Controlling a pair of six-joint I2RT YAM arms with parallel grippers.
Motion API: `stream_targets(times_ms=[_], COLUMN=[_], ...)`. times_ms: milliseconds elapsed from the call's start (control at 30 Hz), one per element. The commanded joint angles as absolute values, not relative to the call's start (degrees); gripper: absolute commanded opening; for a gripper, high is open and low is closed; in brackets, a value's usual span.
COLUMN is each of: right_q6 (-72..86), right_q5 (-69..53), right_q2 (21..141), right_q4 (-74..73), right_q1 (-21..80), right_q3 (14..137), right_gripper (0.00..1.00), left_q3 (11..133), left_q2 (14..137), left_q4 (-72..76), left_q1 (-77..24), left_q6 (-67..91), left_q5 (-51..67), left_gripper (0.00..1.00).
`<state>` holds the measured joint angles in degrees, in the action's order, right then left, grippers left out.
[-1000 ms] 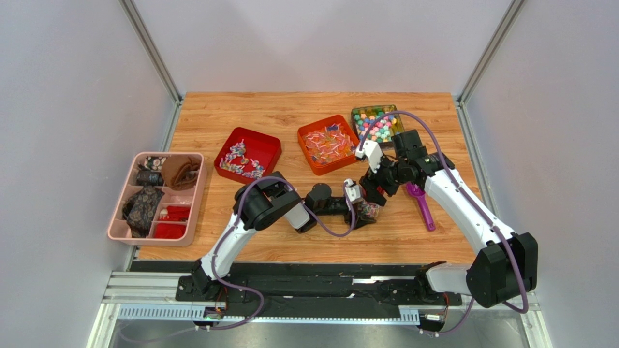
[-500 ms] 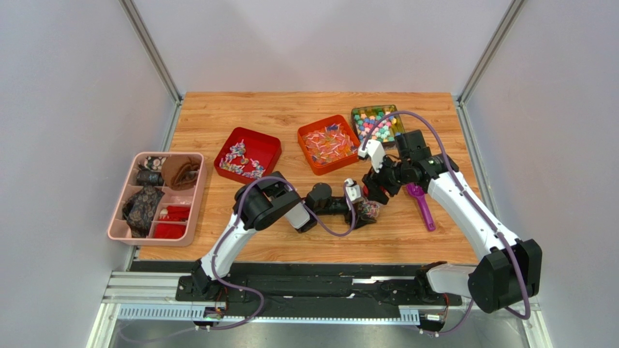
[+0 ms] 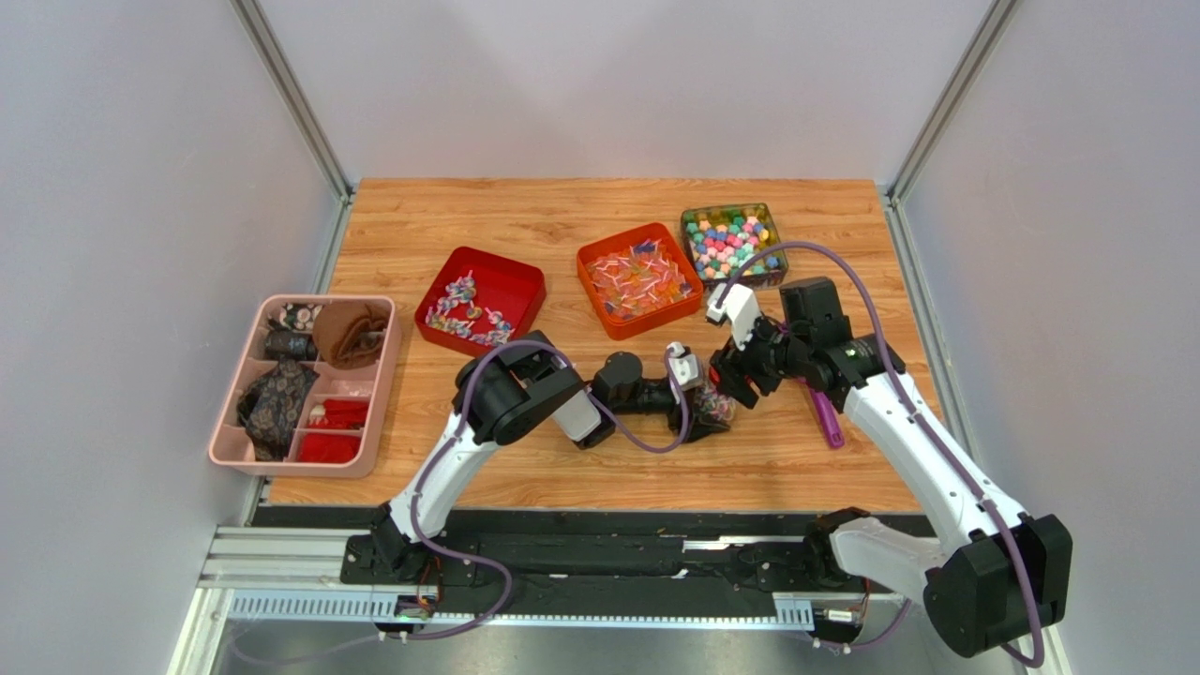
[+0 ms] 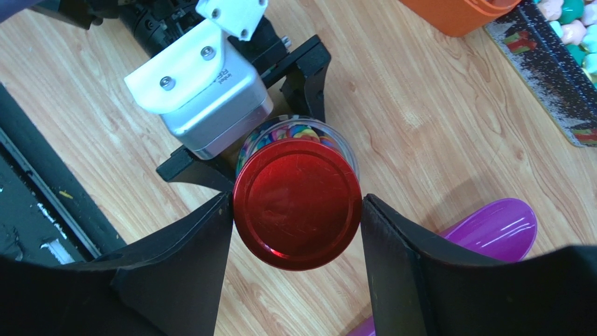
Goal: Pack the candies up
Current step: Screw the bottle lid onto the packing bottle.
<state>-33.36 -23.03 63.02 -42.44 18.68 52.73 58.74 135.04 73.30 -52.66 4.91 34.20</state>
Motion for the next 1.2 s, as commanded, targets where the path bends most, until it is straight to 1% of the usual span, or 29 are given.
stream_targets(times_ms=[0,200,700,1167], right_q6=[-30.06,-29.62,-29.71,-31.2], right_q5=[-21.53,-20.57,-21.97,-18.99], right_q2=[61.7,62.84,64.16,60.56], right_q4=[-35.51,-33.93,-36.47,-39.9], right_q1=[18.72,19.51,20.65,20.13], right_q3=[51.42,50.19,51.33,52.29], right_gripper=[0.6,0.6,0.6,0.61], left_q3=[59.15,59.24,59.68,59.68], left_q2=[137.02,136.93,136.76,136.84], left_q4=[70.66,70.58,68.38,68.55], left_q1=[-52.29,-52.29,-52.56,-52.56], left_q6=[7.03,6.94,5.1,5.27], left_q5=[35.59,35.51,35.42,35.42], left_gripper=[0.58,0.58,0.58,0.58])
